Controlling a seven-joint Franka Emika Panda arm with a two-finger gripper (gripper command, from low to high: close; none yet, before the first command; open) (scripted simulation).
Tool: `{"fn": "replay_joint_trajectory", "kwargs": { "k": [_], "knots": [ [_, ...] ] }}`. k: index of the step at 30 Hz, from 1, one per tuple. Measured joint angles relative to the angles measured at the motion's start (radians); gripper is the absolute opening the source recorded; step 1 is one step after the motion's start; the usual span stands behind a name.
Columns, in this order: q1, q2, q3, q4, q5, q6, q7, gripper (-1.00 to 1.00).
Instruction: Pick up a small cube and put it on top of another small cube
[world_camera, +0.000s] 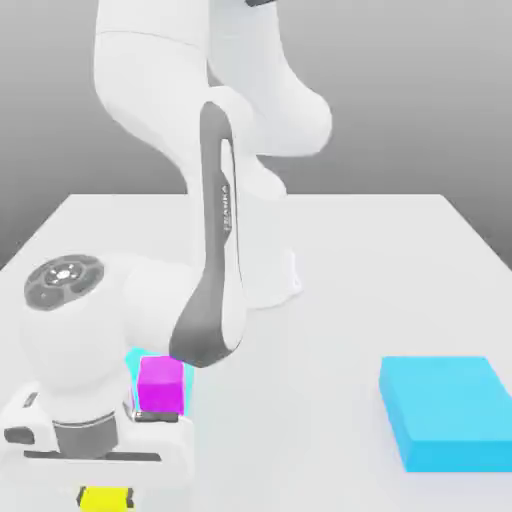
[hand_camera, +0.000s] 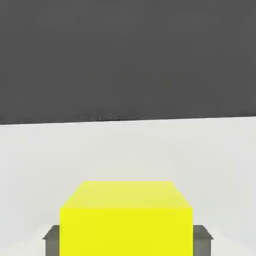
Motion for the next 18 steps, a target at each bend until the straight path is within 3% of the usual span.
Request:
{"fn": "replay_joint_trajectory", "kwargs": {
  "k": [7,18],
  "knots": [
    [0.012,-0.162,-0.015,-0.041,-0.02,-0.122,0.032,-1.0],
    [0.073,-0.554,-0.052,-0.244,-0.101,-0.312,0.505,-1.0]
  ]
}}
